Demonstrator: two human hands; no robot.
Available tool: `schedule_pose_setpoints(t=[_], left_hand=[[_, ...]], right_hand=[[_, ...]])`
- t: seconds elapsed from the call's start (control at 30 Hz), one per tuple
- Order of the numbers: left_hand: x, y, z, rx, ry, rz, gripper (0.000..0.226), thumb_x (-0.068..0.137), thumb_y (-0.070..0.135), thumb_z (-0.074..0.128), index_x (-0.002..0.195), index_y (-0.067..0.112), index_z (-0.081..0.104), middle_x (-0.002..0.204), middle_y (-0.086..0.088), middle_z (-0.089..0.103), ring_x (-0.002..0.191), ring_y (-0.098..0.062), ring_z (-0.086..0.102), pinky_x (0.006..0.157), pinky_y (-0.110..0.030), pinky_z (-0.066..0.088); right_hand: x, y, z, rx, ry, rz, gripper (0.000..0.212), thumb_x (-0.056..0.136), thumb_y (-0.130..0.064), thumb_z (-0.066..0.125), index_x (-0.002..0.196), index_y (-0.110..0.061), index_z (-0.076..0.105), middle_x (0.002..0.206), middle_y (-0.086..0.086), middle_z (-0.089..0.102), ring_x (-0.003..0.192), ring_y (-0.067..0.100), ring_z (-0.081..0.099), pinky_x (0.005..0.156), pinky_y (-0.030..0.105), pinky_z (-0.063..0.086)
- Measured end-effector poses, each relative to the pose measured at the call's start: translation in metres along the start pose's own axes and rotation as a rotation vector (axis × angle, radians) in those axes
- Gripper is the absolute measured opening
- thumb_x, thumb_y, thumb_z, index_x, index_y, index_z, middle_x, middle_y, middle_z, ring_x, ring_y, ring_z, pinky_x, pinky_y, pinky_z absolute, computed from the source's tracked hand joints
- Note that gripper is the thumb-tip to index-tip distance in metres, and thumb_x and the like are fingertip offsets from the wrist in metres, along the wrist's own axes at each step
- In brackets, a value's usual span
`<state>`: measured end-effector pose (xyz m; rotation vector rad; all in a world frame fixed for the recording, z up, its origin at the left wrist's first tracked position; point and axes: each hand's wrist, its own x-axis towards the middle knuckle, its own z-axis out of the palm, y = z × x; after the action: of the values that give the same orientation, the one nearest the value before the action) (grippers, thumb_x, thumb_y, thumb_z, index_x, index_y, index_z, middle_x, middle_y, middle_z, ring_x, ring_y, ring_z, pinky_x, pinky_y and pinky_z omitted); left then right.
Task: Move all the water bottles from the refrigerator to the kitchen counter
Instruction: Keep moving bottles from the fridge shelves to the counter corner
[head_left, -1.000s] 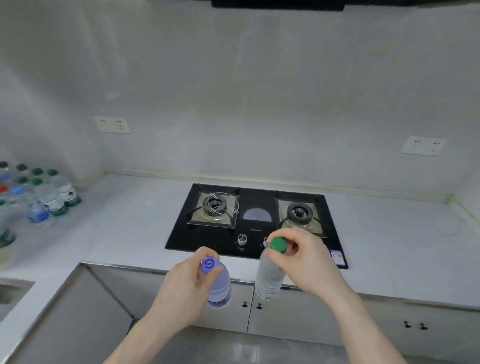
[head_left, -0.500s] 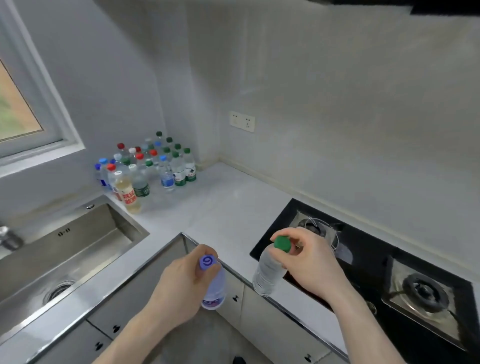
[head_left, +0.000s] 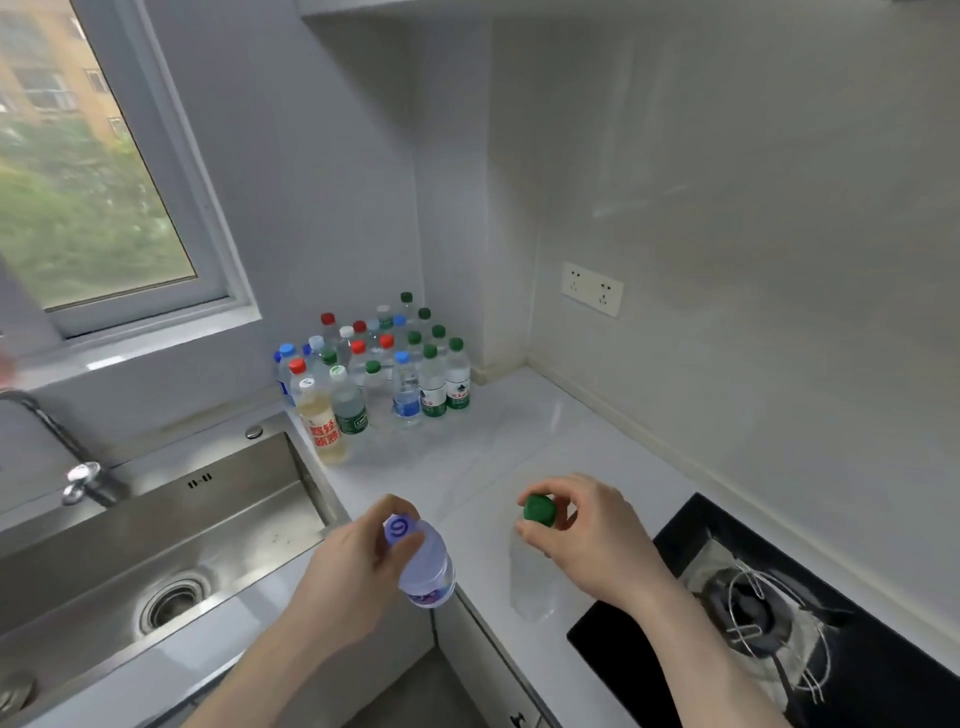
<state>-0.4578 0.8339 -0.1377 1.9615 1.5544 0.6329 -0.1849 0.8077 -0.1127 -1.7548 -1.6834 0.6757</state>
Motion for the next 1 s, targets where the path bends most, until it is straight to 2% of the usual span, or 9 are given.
schedule_pose_setpoints(t=[0.1, 0.2, 0.27, 0.33, 0.4, 0.5, 0.63, 0.73, 1.0], left_hand=[[0.025, -0.010, -0.005, 0.016, 0.019, -0.037, 0.003, 0.100, 0.040, 0.053, 0.101, 0.038, 0.052, 0.064, -0.002, 0.061, 0.056, -0.015, 0.047, 0.054, -0.026, 0.039], [0.053, -0.022, -0.013, 0.043, 0.064, -0.075, 0.003, 0.101, 0.040, 0.055, 0.101, 0.038, 0.053, 0.064, 0.001, 0.060, 0.061, -0.017, 0.051, 0.059, -0.030, 0.043], [0.070, -0.032, -0.018, 0.064, 0.085, -0.100, 0.004, 0.101, 0.041, 0.055, 0.101, 0.038, 0.053, 0.063, 0.004, 0.057, 0.060, -0.015, 0.049, 0.056, -0.029, 0.040], [0.091, -0.046, -0.022, 0.080, 0.093, -0.129, 0.004, 0.101, 0.042, 0.055, 0.102, 0.038, 0.053, 0.062, 0.006, 0.056, 0.059, -0.013, 0.048, 0.054, -0.028, 0.038], [0.111, -0.060, -0.027, 0.092, 0.085, -0.142, 0.005, 0.101, 0.042, 0.056, 0.103, 0.038, 0.054, 0.063, 0.007, 0.056, 0.060, -0.013, 0.049, 0.056, -0.030, 0.040], [0.140, -0.085, -0.031, 0.086, 0.061, -0.174, 0.006, 0.101, 0.041, 0.056, 0.105, 0.037, 0.054, 0.063, 0.009, 0.054, 0.058, -0.011, 0.047, 0.054, -0.028, 0.037], [0.186, -0.125, -0.041, 0.086, 0.025, -0.198, 0.005, 0.100, 0.041, 0.057, 0.103, 0.037, 0.054, 0.075, 0.006, 0.062, 0.064, -0.017, 0.052, 0.061, -0.032, 0.045], [0.220, -0.151, -0.048, 0.099, -0.029, -0.204, 0.005, 0.100, 0.040, 0.056, 0.102, 0.037, 0.052, 0.078, 0.005, 0.063, 0.061, -0.014, 0.053, 0.056, -0.027, 0.042], [0.284, -0.209, -0.056, 0.099, -0.154, -0.226, 0.007, 0.099, 0.040, 0.054, 0.101, 0.036, 0.048, 0.085, 0.004, 0.065, 0.073, -0.021, 0.059, 0.066, -0.036, 0.049]], right_hand=[[0.039, 0.001, 0.011, -0.031, -0.048, -0.026, 0.018, 0.082, -0.043, 0.081, 0.098, -0.039, 0.075, 0.093, -0.022, 0.066, 0.081, -0.004, 0.061, 0.072, 0.012, 0.046], [0.079, -0.001, 0.024, -0.035, -0.092, -0.030, 0.017, 0.083, -0.043, 0.080, 0.098, -0.038, 0.074, 0.092, -0.019, 0.066, 0.079, -0.004, 0.060, 0.068, 0.010, 0.045], [0.101, -0.004, 0.032, -0.042, -0.106, -0.034, 0.017, 0.083, -0.043, 0.080, 0.098, -0.037, 0.074, 0.093, -0.018, 0.066, 0.079, -0.001, 0.061, 0.070, 0.011, 0.044], [0.127, -0.006, 0.044, -0.035, -0.123, -0.038, 0.017, 0.084, -0.043, 0.080, 0.098, -0.036, 0.074, 0.094, -0.017, 0.066, 0.081, 0.002, 0.062, 0.075, 0.018, 0.048], [0.149, -0.010, 0.058, -0.037, -0.142, -0.039, 0.018, 0.084, -0.043, 0.080, 0.099, -0.036, 0.073, 0.094, -0.017, 0.066, 0.083, 0.003, 0.062, 0.076, 0.020, 0.049], [0.179, -0.016, 0.081, -0.051, -0.172, -0.027, 0.019, 0.084, -0.044, 0.079, 0.100, -0.036, 0.072, 0.097, -0.016, 0.067, 0.086, 0.004, 0.062, 0.077, 0.021, 0.050], [0.226, -0.027, 0.115, -0.061, -0.198, -0.012, 0.018, 0.084, -0.043, 0.078, 0.099, -0.035, 0.072, 0.099, -0.015, 0.066, 0.088, 0.007, 0.062, 0.081, 0.027, 0.052], [0.261, -0.035, 0.143, -0.082, -0.211, 0.013, 0.021, 0.083, -0.045, 0.077, 0.101, -0.035, 0.071, 0.100, -0.015, 0.065, 0.091, 0.008, 0.062, 0.079, 0.025, 0.049], [0.339, -0.055, 0.210, -0.115, -0.225, 0.077, 0.025, 0.083, -0.041, 0.075, 0.106, -0.034, 0.069, 0.104, -0.014, 0.062, 0.095, 0.014, 0.061, 0.080, 0.029, 0.048]])
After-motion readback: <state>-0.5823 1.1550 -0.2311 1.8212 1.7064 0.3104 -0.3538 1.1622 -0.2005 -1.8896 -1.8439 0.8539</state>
